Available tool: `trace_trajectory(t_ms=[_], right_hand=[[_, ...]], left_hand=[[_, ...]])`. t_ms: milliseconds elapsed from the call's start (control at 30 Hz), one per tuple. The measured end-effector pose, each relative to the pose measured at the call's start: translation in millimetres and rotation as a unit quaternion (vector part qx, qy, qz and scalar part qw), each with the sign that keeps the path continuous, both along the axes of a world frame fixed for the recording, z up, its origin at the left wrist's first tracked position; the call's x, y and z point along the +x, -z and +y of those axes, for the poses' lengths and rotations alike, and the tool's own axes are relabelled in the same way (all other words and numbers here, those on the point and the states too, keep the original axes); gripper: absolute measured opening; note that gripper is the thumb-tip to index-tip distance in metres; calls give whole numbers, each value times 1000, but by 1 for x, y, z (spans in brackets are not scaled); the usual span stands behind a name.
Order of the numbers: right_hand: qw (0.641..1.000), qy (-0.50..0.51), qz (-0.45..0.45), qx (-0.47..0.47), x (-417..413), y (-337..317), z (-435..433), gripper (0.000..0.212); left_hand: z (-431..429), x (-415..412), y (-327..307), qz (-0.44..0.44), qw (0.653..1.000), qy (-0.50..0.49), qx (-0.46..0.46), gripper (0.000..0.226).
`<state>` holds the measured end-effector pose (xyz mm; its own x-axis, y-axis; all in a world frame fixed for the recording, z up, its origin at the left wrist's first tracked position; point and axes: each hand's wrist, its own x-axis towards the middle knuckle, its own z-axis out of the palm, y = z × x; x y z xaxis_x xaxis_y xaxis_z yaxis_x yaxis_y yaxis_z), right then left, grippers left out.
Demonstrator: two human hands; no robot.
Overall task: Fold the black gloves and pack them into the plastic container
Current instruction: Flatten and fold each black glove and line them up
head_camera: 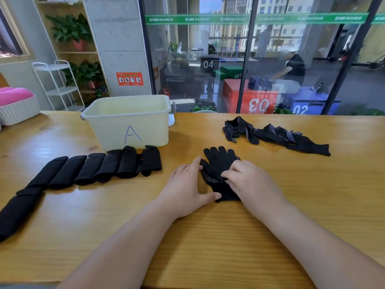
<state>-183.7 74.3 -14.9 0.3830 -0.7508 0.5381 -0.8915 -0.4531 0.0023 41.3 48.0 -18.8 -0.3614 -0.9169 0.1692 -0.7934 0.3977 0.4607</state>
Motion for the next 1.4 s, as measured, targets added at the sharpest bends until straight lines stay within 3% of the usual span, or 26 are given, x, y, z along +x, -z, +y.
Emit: trace_trajectory(t_ms=[233, 600, 867, 1400], right_hand=[[1000, -11, -26, -4, 3, -2, 4, 18], [999, -9, -22, 29, 10, 4, 12, 7], [994, -23, -50, 90, -3, 5, 23, 30], [995, -30, -65, 76, -9, 6, 29, 15]], left_hand=[[1, 0, 0, -7, 1000, -2, 4, 122], [4, -1, -3, -18, 1000, 0, -1, 122], [5, 1, -5, -12, 1000, 16, 9, 120], [4, 3, -5, -12, 999, 19, 28, 128]])
